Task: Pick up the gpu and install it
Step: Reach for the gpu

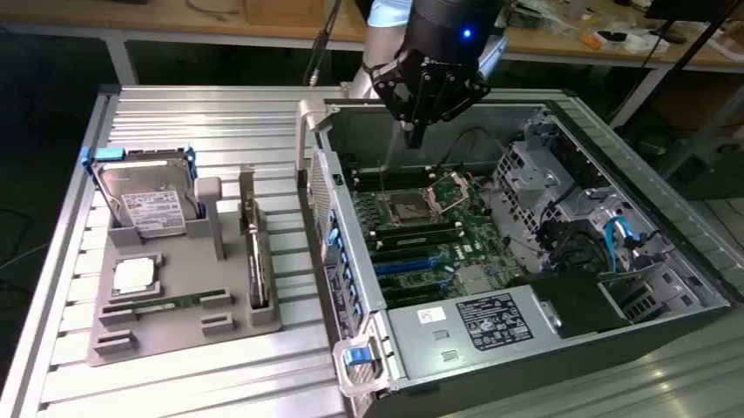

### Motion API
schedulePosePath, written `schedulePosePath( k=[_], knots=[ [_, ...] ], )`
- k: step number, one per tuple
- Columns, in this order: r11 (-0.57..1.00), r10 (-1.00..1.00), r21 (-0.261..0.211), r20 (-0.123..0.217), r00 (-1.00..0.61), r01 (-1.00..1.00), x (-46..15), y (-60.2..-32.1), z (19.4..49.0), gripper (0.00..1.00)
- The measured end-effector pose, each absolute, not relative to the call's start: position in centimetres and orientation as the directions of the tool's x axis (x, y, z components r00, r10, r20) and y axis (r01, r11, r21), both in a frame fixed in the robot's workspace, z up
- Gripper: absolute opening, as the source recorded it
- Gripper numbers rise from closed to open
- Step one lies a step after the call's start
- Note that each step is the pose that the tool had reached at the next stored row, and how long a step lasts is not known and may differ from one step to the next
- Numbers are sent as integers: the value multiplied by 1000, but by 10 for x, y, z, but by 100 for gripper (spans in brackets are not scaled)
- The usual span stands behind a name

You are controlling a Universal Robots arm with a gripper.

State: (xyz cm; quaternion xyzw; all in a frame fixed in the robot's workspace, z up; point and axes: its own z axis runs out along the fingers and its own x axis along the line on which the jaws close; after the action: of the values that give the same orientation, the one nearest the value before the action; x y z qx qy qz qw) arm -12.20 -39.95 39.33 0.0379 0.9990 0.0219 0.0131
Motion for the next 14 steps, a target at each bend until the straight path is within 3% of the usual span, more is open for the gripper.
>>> schedulePosePath(
  k=[14],
  knots=[
    [996, 76, 45, -25, -997, 75, -172, -400, 393, 11]
  ],
)
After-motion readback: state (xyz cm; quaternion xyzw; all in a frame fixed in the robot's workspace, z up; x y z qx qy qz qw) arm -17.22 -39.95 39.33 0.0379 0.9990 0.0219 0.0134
